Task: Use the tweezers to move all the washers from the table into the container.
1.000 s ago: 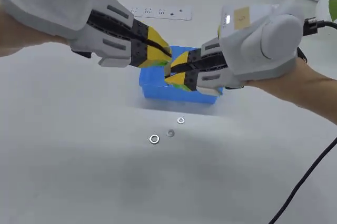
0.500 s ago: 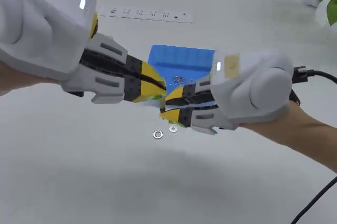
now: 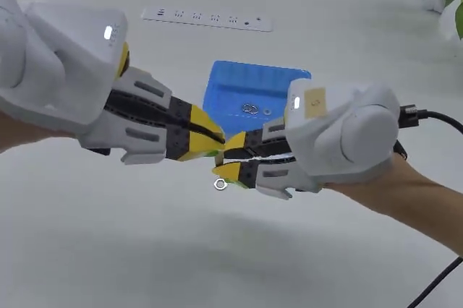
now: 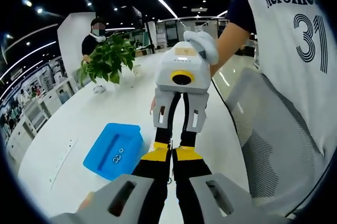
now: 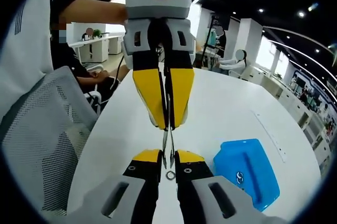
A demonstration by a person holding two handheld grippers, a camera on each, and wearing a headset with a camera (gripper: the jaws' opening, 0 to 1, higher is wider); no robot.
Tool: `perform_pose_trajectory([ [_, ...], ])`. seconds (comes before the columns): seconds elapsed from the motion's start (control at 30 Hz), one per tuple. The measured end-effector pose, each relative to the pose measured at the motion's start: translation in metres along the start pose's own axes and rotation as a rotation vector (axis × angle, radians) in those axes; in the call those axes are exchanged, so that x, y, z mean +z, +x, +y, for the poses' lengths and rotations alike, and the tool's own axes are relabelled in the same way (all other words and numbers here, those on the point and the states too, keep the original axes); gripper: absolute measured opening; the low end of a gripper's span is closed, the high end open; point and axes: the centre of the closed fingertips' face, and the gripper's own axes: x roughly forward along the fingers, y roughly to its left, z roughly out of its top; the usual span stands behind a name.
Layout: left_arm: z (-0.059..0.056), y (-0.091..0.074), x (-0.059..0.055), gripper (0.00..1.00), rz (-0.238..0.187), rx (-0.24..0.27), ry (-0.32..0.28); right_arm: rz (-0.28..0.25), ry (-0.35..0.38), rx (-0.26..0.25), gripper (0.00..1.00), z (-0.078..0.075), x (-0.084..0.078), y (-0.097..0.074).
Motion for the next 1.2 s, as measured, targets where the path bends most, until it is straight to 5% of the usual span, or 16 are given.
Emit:
perform_pose_trajectory([
  [0.47, -0.012, 0.006, -0.021, 0.06, 0.028, -0.014, -0.035, 0.043, -0.001, 0.027, 0.11, 0.013, -0.017, 0.011],
  [1.2, 0.004, 0.016, -0.038, 0.06, 0.047, -0.012, -0.063, 0.043, 0.058, 0.008, 0.12, -0.001, -0.032, 0.022],
])
